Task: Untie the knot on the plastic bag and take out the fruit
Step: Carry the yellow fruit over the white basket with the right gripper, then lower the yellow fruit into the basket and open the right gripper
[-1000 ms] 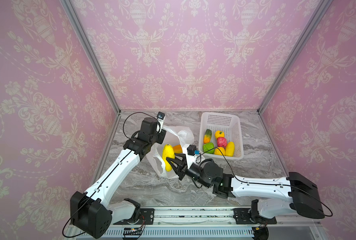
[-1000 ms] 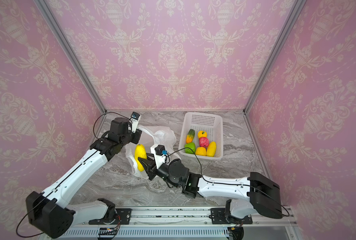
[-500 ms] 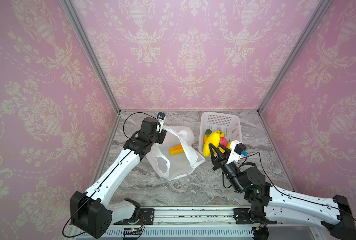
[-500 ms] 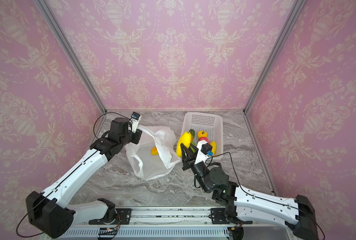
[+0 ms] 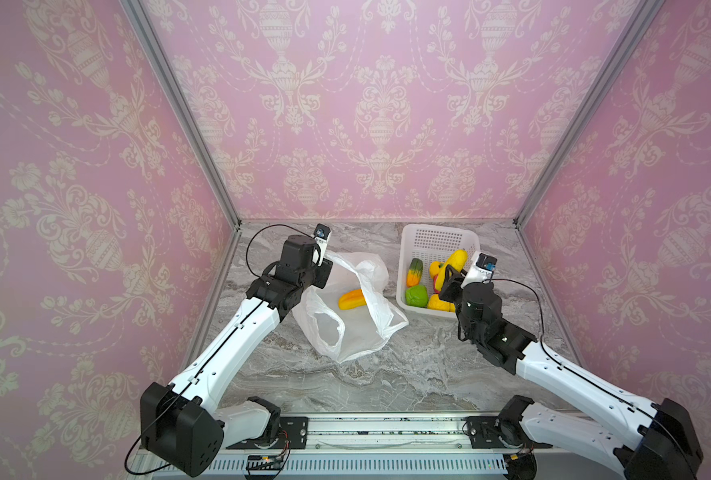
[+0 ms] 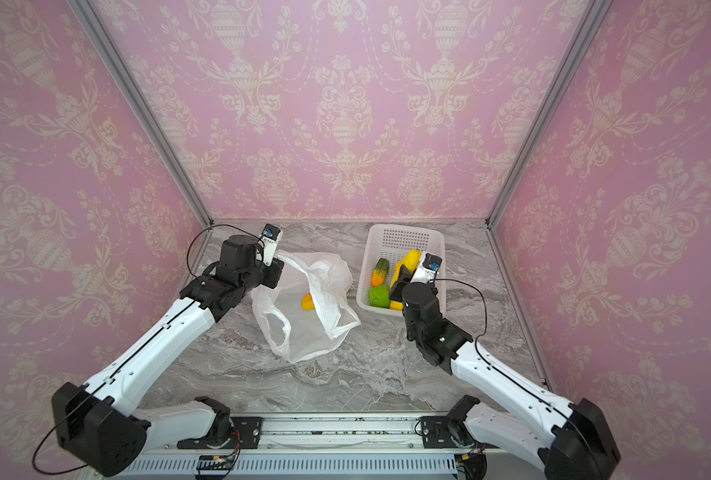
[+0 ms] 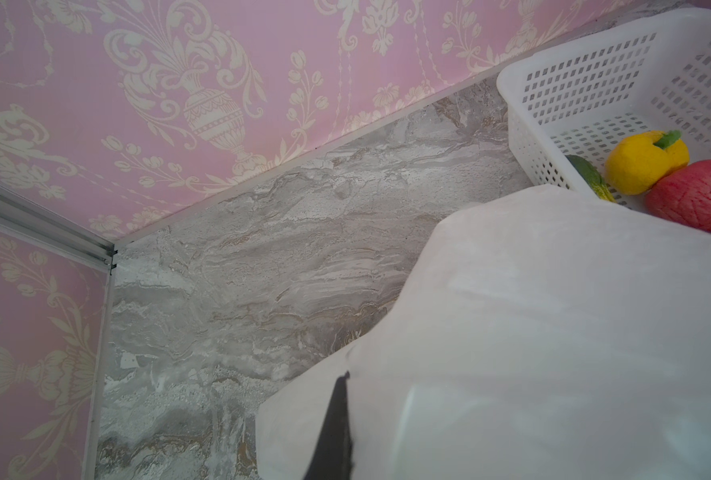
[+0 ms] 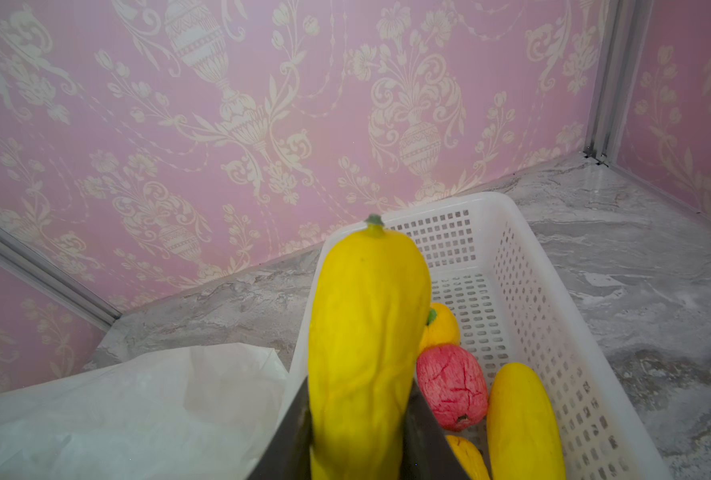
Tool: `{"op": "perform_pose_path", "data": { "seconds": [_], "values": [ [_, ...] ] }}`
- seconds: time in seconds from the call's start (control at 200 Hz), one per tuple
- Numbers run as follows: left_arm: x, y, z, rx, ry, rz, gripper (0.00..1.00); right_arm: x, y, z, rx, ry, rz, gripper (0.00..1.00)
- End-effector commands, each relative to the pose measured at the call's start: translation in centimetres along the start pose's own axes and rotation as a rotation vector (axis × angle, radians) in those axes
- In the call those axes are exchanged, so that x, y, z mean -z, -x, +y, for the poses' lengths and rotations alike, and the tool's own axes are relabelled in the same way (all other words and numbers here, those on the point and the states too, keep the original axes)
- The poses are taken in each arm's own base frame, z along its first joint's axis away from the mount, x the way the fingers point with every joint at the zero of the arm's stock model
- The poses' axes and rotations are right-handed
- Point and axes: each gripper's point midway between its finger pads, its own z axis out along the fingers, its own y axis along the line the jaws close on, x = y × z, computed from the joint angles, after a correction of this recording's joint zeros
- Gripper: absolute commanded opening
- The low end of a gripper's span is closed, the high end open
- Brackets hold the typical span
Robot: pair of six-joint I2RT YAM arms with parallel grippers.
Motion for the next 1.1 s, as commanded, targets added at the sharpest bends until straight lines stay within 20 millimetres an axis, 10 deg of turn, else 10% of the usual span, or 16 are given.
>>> {"op": "perform_pose_path", "data": {
  "seconds": [0.0,0.485,1.091],
  "values": [
    [0.7,0.7,0.3,0.015,-0.006,-0.016,0.03,-2.8,-2.0,0.5,0.002,0.004,0.153,0.25],
    [0.6,0.6,0.3,0.011,-0.004,-0.012,0.04,-15.8,-10.4,-1.1,0.082,0.008,0.585,0.20],
    [0.8,0.7,0.2,0.013,-0.010,-0.017,0.04,-18.1,-13.0,-2.7,0.095,-0.093,0.634,0.62]
  ]
}}
